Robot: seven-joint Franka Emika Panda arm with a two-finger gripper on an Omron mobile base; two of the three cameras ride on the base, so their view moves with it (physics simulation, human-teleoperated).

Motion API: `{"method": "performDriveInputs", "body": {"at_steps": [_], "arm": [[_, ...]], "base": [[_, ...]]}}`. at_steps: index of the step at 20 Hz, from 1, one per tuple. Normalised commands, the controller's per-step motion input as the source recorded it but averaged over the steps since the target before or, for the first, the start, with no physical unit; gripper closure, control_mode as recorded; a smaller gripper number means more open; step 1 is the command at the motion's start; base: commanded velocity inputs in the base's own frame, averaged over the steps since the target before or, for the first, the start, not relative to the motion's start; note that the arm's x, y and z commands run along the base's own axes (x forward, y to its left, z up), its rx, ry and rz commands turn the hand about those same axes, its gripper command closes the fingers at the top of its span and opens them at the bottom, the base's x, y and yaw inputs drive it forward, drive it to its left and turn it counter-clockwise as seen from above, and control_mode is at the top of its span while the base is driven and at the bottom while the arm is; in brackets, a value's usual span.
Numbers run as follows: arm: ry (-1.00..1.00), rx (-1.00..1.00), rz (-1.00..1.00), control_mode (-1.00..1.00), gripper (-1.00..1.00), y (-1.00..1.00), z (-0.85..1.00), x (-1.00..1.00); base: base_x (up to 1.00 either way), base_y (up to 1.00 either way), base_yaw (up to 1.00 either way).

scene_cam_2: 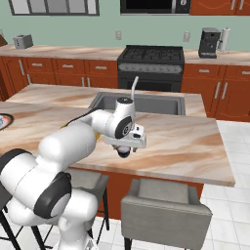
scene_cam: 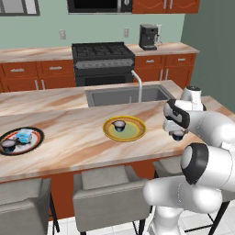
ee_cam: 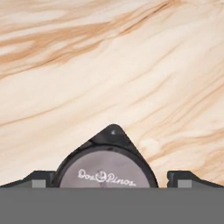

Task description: Place two yogurt containers on each plate.

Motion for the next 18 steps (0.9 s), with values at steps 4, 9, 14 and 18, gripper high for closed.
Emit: {"method": "performDriveInputs", "body": {"at_steps": [4,9,14,18], "arm": [[0.00,0.00,0.00,-1.00,-1.00,0.00,-0.14,-0.01],[0.00,0.00,0.00,-1.00,-1.00,0.03,-0.07,0.00],[0.00,0.02,0.00,-1.00,1.00,0.00,-0.07,-0.02],[0.00,0.10,0.00,-1.00,1.00,0.00,-0.03,-0.01]], "base": [[0.00,0.00,0.00],[0.00,0.00,0.00],[0.00,0.00,0.00],[0.00,0.00,0.00]]}}
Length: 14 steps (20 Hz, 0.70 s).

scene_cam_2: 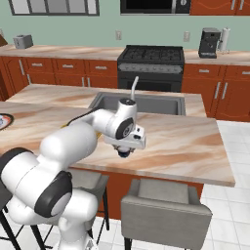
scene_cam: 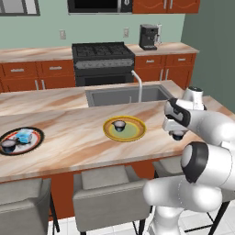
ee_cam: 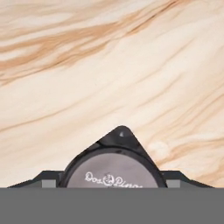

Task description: Place two yogurt containers on each plate.

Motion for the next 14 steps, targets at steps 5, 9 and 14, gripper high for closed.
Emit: {"method": "performDriveInputs", "body": {"at_steps": [5,9,14], "arm": [[0.00,0.14,0.00,-1.00,1.00,0.11,0.19,0.00],[0.00,0.05,0.00,-1.00,1.00,0.55,0.52,0.17],[0.00,0.00,0.00,-1.00,1.00,0.85,0.45,0.31]], "base": [[0.00,0.00,0.00],[0.00,0.00,0.00],[0.00,0.00,0.00]]}}
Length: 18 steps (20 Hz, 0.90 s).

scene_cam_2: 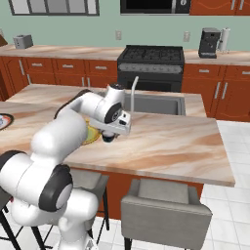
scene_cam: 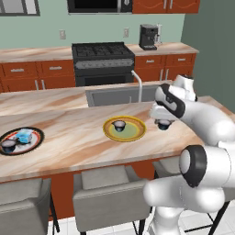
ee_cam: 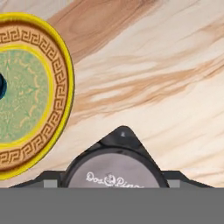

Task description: Place two yogurt containers on each plate.

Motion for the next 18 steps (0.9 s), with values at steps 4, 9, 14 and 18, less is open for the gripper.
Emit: {"method": "performDriveInputs", "body": {"at_steps": [4,9,14,18], "arm": [[0.00,0.00,0.00,-1.00,1.00,0.91,0.22,0.40],[0.06,0.00,0.00,-1.00,1.00,0.72,-0.07,0.31],[0.07,0.00,0.00,-1.00,1.00,0.37,-0.35,0.16],[0.01,0.00,0.00,-1.00,1.00,0.03,-0.30,0.01]], "base": [[0.00,0.00,0.00],[0.00,0.00,0.00],[0.00,0.00,0.00],[0.00,0.00,0.00]]}}
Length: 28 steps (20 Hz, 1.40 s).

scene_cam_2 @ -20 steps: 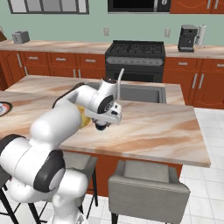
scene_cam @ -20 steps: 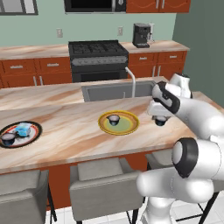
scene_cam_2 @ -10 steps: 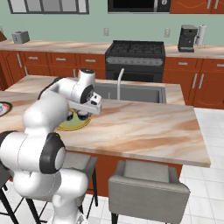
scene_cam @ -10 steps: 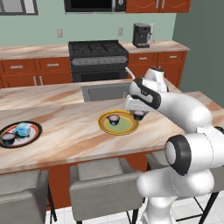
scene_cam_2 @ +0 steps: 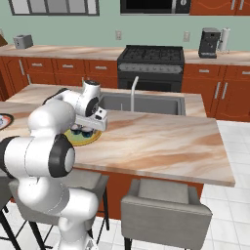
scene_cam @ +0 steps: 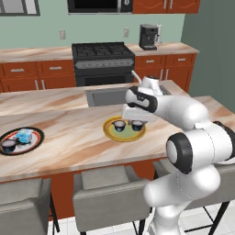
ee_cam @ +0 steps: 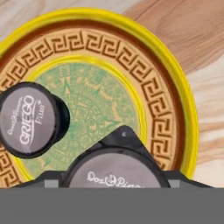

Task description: Place two yogurt containers on each plate.

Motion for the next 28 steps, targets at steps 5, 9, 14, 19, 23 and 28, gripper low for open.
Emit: {"method": "performDriveInputs", "body": {"at_steps": [5,9,14,19,23,28], "arm": [[0.00,0.00,0.00,-1.00,-1.00,0.00,-0.16,0.00],[-0.07,0.00,0.00,-1.00,-1.00,0.00,-0.01,0.00],[-0.14,0.00,0.00,-1.00,-1.00,0.00,0.09,0.03],[-0.07,0.00,0.00,-1.00,-1.00,0.00,0.20,0.02],[-0.04,0.00,0.00,-1.00,-1.00,0.00,0.53,0.02],[-0.05,-0.03,0.04,-1.00,-1.00,-0.03,0.59,-0.34]], "base": [[0.00,0.00,0.00],[0.00,0.00,0.00],[0.00,0.00,0.00],[0.00,0.00,0.00],[0.00,0.00,0.00],[0.00,0.00,0.00]]}}
